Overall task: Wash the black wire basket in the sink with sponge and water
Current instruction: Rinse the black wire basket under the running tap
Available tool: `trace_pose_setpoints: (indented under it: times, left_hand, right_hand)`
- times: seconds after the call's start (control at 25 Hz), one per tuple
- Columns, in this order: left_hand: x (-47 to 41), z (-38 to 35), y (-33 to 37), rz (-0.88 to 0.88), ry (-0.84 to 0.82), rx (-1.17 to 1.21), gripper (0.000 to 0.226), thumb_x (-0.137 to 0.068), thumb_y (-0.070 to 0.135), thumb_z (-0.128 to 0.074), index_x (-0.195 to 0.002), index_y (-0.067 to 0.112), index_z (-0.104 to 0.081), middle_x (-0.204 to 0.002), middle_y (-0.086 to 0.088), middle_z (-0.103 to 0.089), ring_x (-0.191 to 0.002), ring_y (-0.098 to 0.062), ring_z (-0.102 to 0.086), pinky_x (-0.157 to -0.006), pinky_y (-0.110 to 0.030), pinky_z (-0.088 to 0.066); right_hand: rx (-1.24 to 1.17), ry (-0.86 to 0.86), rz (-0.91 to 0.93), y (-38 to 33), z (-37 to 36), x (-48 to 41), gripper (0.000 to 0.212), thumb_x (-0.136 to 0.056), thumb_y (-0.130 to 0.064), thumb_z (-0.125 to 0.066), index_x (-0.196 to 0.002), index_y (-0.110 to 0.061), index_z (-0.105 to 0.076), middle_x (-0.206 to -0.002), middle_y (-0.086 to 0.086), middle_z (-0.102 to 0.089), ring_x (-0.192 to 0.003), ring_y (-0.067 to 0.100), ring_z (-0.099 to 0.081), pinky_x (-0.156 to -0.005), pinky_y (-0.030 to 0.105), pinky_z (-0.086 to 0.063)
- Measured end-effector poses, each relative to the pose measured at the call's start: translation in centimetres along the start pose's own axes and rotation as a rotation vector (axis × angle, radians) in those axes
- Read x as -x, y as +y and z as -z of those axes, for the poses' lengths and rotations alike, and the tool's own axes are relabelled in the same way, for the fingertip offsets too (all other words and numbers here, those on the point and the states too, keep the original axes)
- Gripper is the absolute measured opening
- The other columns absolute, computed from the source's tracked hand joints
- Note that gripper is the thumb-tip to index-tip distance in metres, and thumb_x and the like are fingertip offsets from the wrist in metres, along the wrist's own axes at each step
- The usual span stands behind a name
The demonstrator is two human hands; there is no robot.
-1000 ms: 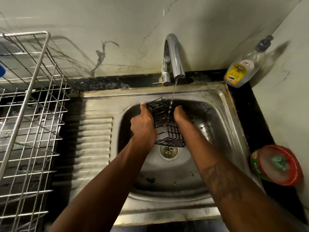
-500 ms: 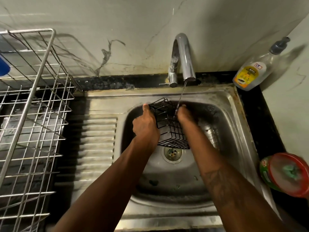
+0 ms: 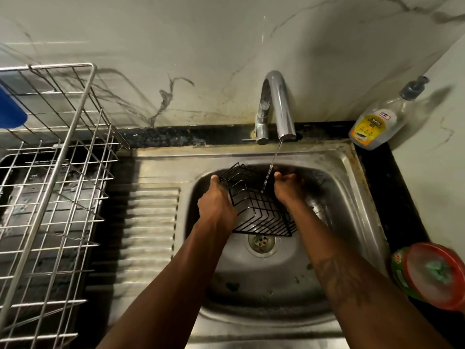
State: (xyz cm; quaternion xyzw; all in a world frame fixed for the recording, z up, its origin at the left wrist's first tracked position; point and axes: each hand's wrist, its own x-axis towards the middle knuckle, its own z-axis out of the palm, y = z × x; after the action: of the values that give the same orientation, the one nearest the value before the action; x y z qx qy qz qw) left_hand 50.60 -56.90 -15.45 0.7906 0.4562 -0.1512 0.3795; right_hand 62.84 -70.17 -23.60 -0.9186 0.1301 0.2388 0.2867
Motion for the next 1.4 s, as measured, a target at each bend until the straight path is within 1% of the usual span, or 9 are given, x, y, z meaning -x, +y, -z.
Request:
trace_pose_setpoints:
  times: [0.12,0.24,0.48,0.64,0.8,0.96,1.12,1.28,1.4]
  left_hand:
    - [-0.7,0.3,0.1,-0.026,0.013,-0.007,0.082,-0.09,-0.001,-0.057,-0.158,0.024,-0.018,-0.144,-0.016,-0.051,-0.133,-0.036,-0.048,-0.112,-0.039,-0.037]
    - [-1.6,0.1,-0.5,-0.01,0.009,0.062,0.08,-0.09,0.004,-0.058,-0.158,0.024,-0.02,-0.145,-0.014,-0.051,-0.132,-0.034,-0.05,-0.112,-0.038,-0.038]
    - [-4.7,-0.6,-1.3,0.092,-0.112,0.619,0.056,-0.099,0.047,-0.051,-0.145,0.016,-0.048,-0.144,-0.004,-0.055,-0.133,-0.028,-0.052,-0.109,-0.039,-0.044]
    - [-2.4,0.2,0.2,0.247,-0.175,0.947,0.056,-0.102,0.035,-0.053,-0.15,0.011,-0.04,-0.152,-0.009,-0.046,-0.139,-0.026,-0.046,-0.111,-0.037,-0.039]
    - [-3.7,-0.5,0.3,0.185,-0.015,0.681,0.065,-0.098,0.011,-0.054,-0.156,0.02,-0.026,-0.148,-0.008,-0.049,-0.131,-0.026,-0.051,-0.102,-0.023,-0.047]
    - [-0.7,0.9,1.7,0.239,-0.127,0.913,0.046,-0.105,0.022,-0.048,-0.148,0.007,-0.041,-0.149,-0.017,-0.048,-0.135,-0.033,-0.048,-0.065,-0.026,-0.051]
    - [-1.0,0.3,2.2,0.169,0.081,0.595,0.078,-0.085,0.017,-0.076,-0.15,0.023,-0.032,-0.13,-0.016,-0.06,-0.119,-0.035,-0.06,-0.098,-0.04,-0.049]
    - [-1.6,0.2,1.7,0.234,0.106,0.713,0.083,-0.082,-0.002,-0.062,-0.152,0.029,-0.029,-0.134,-0.015,-0.06,-0.124,-0.036,-0.056,-0.1,-0.039,-0.047]
    - [-1.5,-0.1,1.8,0.207,0.108,0.771,0.08,-0.087,0.0,-0.061,-0.155,0.025,-0.027,-0.139,-0.018,-0.056,-0.129,-0.038,-0.052,-0.099,-0.036,-0.049]
  right_hand:
    - [0.027,-0.201,-0.045,-3.6,-0.7,3.7,0.108,-0.083,-0.089,-0.003,-0.162,-0.016,-0.011,-0.168,0.016,-0.007,-0.154,0.036,-0.011,-0.121,0.064,-0.006]
    - [0.09,-0.227,0.16,-5.0,-1.9,7.4,0.096,-0.091,-0.08,-0.003,-0.162,-0.015,0.002,-0.169,0.007,0.008,-0.156,0.028,0.006,-0.116,0.066,0.01]
    - [0.023,-0.13,-0.174,0.2,-1.3,-0.1,0.1,-0.085,-0.081,-0.013,-0.157,-0.014,-0.03,-0.16,0.019,-0.032,-0.146,0.039,-0.031,-0.119,0.064,-0.018]
    - [0.072,-0.17,-0.111,-2.7,-1.6,3.6,0.09,-0.095,-0.073,-0.014,-0.162,-0.014,-0.007,-0.169,0.013,-0.006,-0.155,0.035,-0.007,-0.119,0.068,0.002]
    - [0.142,-0.228,0.044,-5.5,-1.9,6.7,0.08,-0.1,-0.065,-0.011,-0.161,-0.013,-0.011,-0.169,0.014,-0.003,-0.155,0.035,-0.002,-0.118,0.067,0.001]
    - [-0.055,-0.334,-0.139,-3.6,1.2,1.8,0.054,-0.11,-0.039,-0.023,-0.139,-0.005,-0.052,-0.142,0.017,-0.05,-0.134,0.034,-0.046,-0.093,0.031,-0.034]
    - [-0.119,-0.289,-0.144,-4.1,-1.3,0.5,0.072,-0.094,-0.065,-0.023,-0.127,-0.014,-0.062,-0.134,0.021,-0.058,-0.115,0.037,-0.057,-0.104,0.049,-0.045]
    - [-0.002,-0.289,0.014,-9.4,-0.7,7.2,0.081,-0.1,-0.063,-0.012,-0.16,-0.009,-0.018,-0.167,0.018,-0.01,-0.154,0.039,-0.009,-0.121,0.063,-0.004]
    - [-0.066,-0.214,-0.076,-8.4,-2.0,4.7,0.104,-0.079,-0.083,-0.01,-0.16,-0.019,-0.023,-0.167,0.014,-0.018,-0.151,0.037,-0.02,-0.119,0.062,-0.017]
